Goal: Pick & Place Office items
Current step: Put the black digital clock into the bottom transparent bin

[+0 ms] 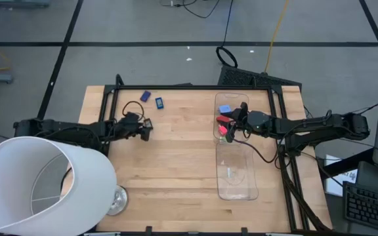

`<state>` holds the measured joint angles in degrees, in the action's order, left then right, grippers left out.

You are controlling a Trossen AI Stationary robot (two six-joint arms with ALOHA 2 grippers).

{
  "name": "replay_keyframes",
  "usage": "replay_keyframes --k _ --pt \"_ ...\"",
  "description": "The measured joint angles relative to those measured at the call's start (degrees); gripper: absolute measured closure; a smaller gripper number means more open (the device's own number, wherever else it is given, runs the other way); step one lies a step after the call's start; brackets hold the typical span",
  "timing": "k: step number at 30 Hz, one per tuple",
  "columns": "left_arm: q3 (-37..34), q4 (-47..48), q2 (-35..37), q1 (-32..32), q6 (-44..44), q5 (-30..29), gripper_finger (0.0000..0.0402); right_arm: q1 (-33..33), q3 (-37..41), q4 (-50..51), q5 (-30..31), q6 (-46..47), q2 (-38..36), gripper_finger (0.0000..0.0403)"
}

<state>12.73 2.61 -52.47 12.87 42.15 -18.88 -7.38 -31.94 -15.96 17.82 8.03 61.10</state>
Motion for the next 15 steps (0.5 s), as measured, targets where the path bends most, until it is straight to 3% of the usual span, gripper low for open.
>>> replay_keyframes --k 4,9,15 --pt "0.0 3.1 0.0 2.7 3.7 -3.1 0.0133 0.0 0.0 -0.1 0.0 -0.2 0.0 0.0244" --pt "0.0 3.2 -0.7 5.2 5.1 -0.4 0.0133 -0.1 0.0 -0.1 0.0 -0.2 0.0 0.0247" --pt "0.0 1.5 -6.6 6.9 6.6 0.4 0.0133 -0.2 0.0 -0.6 0.0 -0.2 0.0 0.0248"
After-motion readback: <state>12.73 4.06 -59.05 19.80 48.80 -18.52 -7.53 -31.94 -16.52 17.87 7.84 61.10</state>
